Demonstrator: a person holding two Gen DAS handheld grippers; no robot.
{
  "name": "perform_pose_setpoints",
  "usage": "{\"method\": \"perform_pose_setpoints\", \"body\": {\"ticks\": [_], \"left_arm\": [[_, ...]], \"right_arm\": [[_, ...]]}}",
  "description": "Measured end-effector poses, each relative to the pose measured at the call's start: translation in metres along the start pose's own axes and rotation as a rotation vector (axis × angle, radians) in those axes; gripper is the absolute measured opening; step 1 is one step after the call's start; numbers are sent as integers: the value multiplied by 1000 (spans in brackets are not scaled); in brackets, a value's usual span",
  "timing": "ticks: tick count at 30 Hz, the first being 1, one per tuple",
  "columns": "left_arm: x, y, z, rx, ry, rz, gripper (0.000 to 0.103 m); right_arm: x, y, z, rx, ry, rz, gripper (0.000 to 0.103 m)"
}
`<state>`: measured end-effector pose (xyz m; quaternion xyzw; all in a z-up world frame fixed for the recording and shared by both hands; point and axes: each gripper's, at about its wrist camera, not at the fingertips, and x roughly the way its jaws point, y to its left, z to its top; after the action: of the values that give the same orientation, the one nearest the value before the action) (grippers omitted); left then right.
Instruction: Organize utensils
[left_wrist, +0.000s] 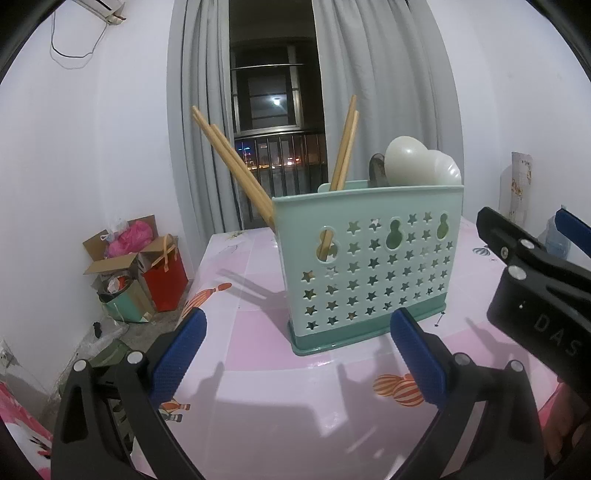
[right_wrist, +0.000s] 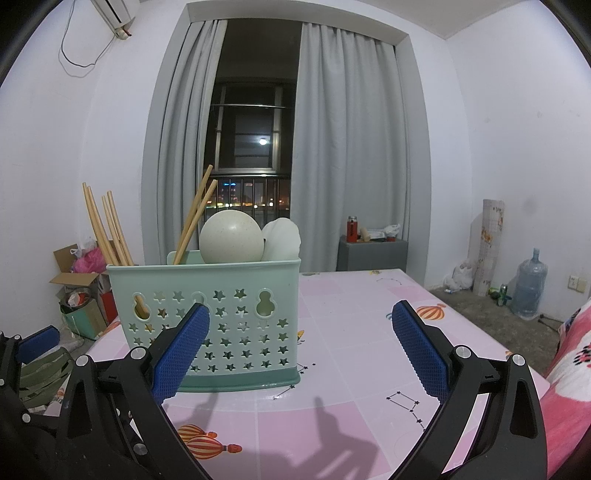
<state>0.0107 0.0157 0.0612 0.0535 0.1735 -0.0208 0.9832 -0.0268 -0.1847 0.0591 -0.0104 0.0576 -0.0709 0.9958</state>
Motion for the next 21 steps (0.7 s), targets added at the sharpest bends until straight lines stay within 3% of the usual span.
{"method": "perform_pose_setpoints", "body": {"ticks": [21], "left_arm": [[1, 0, 1, 2, 1, -1, 98]], "right_arm": [[0, -1, 0, 0, 0, 0, 95]]}}
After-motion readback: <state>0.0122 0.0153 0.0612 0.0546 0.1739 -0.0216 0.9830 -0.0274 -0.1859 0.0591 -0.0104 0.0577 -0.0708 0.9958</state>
